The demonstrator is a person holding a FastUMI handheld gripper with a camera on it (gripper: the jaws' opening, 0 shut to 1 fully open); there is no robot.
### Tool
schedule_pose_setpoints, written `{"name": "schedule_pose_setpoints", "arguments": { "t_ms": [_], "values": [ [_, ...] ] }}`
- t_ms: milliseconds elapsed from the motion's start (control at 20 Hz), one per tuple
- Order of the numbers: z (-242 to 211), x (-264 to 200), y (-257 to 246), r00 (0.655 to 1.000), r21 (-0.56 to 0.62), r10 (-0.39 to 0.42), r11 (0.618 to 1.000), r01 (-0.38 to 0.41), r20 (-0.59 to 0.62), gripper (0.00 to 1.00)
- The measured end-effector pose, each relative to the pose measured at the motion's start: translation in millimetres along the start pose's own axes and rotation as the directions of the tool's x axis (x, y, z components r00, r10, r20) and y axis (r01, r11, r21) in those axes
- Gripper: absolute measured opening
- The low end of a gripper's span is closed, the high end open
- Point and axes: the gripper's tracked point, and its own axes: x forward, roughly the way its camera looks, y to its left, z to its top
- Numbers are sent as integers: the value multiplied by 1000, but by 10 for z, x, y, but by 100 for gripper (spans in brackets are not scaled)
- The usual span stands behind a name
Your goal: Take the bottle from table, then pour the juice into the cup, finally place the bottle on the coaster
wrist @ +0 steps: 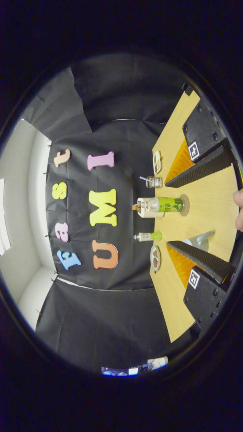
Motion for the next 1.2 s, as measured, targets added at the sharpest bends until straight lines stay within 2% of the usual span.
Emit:
{"name": "schedule_pose_setpoints", "arguments": {
  "t_ms": [150,400,850,1200],
  "values": [
    [-75,-58,71,1000,44,-4,999,3,7,100],
    [-92,-78,99,999,40,-27,999,26,23,100],
    [-25,-115,278,998,-39,-25,999,27,51,100],
    [124,-140,389,996,-50,-16,999,20,87,100]
  ]
}}
